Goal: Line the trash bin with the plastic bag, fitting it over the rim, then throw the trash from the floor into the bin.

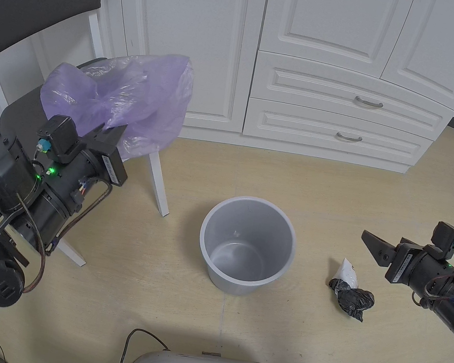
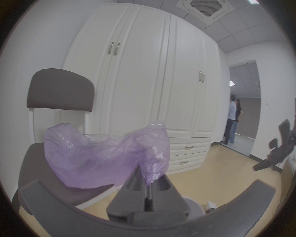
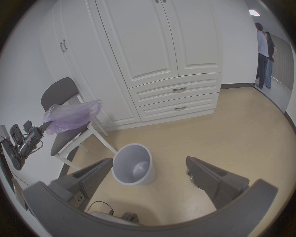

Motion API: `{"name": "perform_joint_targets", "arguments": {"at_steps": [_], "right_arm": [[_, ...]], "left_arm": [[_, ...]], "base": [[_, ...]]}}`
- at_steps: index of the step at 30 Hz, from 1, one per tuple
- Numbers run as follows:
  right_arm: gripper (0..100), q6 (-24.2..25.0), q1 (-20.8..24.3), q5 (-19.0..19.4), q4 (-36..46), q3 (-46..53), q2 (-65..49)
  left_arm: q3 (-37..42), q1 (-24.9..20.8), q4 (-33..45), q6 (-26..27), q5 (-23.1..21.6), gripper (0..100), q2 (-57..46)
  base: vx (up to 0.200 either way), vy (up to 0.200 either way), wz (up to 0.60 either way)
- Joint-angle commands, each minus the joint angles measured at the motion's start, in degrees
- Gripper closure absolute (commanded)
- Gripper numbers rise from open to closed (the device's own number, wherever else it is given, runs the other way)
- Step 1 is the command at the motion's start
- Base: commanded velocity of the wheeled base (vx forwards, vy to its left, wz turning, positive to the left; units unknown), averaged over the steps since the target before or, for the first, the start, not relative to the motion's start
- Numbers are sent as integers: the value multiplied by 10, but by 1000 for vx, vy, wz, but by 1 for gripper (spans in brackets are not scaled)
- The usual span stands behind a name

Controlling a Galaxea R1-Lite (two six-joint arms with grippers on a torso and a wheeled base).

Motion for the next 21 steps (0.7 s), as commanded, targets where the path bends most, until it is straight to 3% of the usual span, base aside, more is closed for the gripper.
{"name": "perform_joint_targets", "arguments": {"at_steps": [1, 2, 4, 10, 16, 21], "right_arm": [[0, 7, 13, 4, -36, 9, 54], [0, 8, 22, 6, -56, 12, 57], [0, 10, 22, 13, -57, 11, 55], [0, 43, 22, 37, -57, 6, 50], [0, 46, 23, 42, -56, 3, 58], [0, 59, 24, 42, -58, 0, 61]], "left_arm": [[17, -57, 0, 7, 14, 100, -40], [33, -91, 0, 11, 22, 100, -65], [47, -115, 0, 15, 22, 100, -77], [80, -127, 0, 14, 5, 100, -88], [121, -127, 0, 3, -79, 100, -107], [134, -169, 0, 0, -84, 100, -117]], "base": [[0, 0, 0], [0, 0, 0], [0, 0, 0], [0, 0, 0], [0, 0, 0], [0, 0, 0]]}}
